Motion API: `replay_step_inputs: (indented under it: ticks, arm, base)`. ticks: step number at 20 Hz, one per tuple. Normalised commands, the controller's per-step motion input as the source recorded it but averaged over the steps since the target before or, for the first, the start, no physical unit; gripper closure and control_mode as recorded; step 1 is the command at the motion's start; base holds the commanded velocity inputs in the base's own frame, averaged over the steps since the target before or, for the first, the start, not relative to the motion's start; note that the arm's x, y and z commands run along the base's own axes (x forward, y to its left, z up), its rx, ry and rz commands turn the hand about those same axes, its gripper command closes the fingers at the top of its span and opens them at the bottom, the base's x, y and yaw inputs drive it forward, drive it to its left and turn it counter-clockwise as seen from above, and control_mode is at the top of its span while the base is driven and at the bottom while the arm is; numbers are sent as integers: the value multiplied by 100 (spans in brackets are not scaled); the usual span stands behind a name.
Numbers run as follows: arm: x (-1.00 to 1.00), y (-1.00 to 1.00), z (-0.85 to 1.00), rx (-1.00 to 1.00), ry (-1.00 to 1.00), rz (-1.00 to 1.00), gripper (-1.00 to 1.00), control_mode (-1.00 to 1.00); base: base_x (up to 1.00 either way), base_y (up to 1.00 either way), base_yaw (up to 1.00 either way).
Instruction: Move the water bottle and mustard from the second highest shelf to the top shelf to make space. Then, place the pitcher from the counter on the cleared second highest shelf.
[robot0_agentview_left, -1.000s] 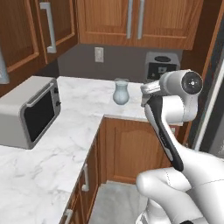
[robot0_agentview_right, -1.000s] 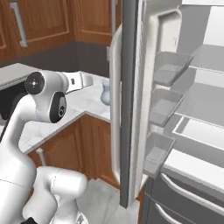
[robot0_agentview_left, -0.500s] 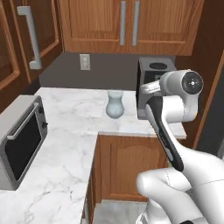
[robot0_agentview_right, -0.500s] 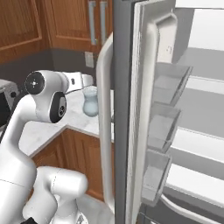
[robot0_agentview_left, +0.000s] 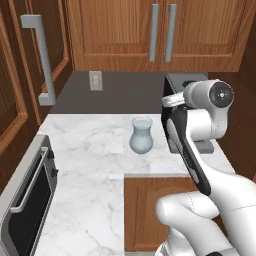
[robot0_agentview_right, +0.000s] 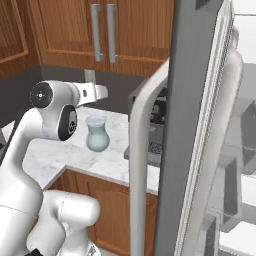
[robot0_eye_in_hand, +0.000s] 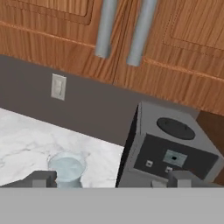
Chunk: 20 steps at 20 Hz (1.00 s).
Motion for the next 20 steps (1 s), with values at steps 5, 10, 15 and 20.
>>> replay_step_inputs:
  ticks: [5, 10, 15, 20]
  arm:
    - [0, 0, 0, 0, 0, 0, -100, 100]
    - [7, 5, -30, -1, 11, -6, -100, -100]
    - [10, 2, -44, 0, 13, -4, -100, -100]
    - [3, 7, -53, 0, 13, 0, -100, -100]
  base:
    - [36, 43, -12]
    - [0, 0, 0]
    - [0, 0, 0]
    - [0, 0, 0]
